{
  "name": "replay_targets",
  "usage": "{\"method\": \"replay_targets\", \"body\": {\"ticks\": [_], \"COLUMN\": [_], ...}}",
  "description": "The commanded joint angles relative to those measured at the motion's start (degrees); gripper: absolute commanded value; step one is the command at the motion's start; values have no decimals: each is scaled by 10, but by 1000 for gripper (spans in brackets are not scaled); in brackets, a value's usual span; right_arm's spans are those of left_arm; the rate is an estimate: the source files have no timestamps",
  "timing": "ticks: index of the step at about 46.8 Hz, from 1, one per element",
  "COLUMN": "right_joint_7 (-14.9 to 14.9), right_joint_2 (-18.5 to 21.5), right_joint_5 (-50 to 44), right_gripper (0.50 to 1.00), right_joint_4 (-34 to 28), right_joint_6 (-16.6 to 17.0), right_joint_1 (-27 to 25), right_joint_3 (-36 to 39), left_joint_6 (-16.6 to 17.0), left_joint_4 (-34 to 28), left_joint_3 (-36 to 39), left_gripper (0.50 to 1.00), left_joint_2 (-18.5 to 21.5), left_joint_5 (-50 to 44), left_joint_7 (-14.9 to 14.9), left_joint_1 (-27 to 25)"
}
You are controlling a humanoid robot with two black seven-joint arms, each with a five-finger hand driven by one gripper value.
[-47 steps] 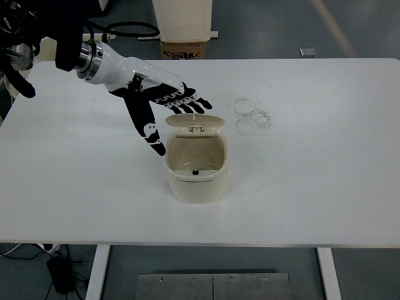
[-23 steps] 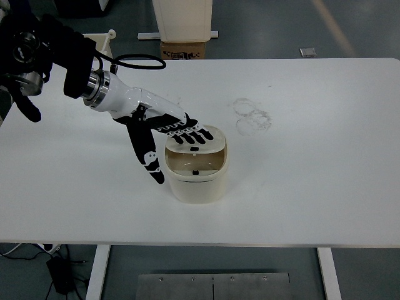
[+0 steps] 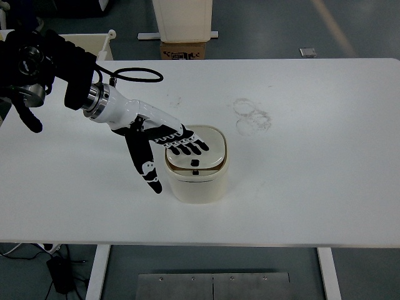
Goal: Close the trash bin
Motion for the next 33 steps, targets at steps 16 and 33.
{"method": "replay_targets", "body": {"ticks": [16,33], "right_joint_7": [0,0], "right_joint_2": [0,0], "right_joint_5": [1,1], "right_gripper": [993,993], "right_joint_4": [0,0], "right_joint_6": [0,0], "right_joint_1": [0,0], "right_joint_3": [0,0], "left_joint_6": [0,0], "left_joint_4": [-2,-5], "left_joint_3": [0,0], "left_gripper": [1000,1000], "left_joint_2": [-1,0], "left_joint_5": [0,0], "left_joint_7": [0,0], "left_joint_1": [23,25]}}
